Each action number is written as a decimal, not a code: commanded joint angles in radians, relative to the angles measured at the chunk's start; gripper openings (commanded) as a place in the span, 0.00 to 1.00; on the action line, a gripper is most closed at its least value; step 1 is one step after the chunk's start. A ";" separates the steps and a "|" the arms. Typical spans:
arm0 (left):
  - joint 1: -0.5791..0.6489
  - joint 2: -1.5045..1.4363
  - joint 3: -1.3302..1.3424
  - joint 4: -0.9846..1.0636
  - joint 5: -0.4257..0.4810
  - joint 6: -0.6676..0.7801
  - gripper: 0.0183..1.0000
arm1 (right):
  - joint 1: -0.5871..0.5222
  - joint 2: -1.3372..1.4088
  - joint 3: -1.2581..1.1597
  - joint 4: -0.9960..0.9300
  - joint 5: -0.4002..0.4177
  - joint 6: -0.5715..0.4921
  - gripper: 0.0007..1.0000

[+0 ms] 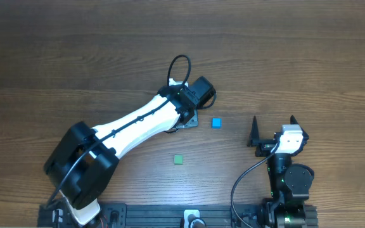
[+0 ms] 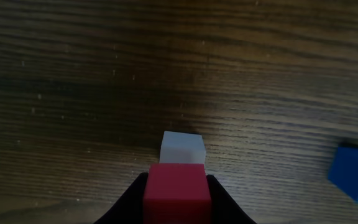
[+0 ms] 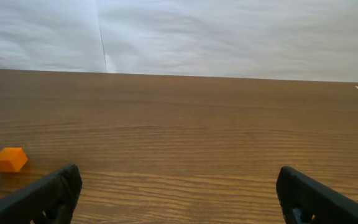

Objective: Stack Cubes

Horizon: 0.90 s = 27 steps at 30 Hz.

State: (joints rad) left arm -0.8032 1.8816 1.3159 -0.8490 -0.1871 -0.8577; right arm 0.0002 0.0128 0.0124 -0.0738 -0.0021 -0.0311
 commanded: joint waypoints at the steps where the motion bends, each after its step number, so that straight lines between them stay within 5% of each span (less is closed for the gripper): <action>1: -0.005 0.017 0.014 0.000 0.007 -0.015 0.02 | -0.005 -0.007 -0.007 0.001 -0.008 -0.004 0.99; 27: -0.005 0.055 0.014 0.023 0.006 -0.014 0.02 | -0.005 -0.007 -0.007 0.001 -0.008 -0.004 0.99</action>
State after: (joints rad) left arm -0.8043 1.9099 1.3159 -0.8288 -0.1837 -0.8577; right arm 0.0002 0.0128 0.0124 -0.0738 -0.0021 -0.0303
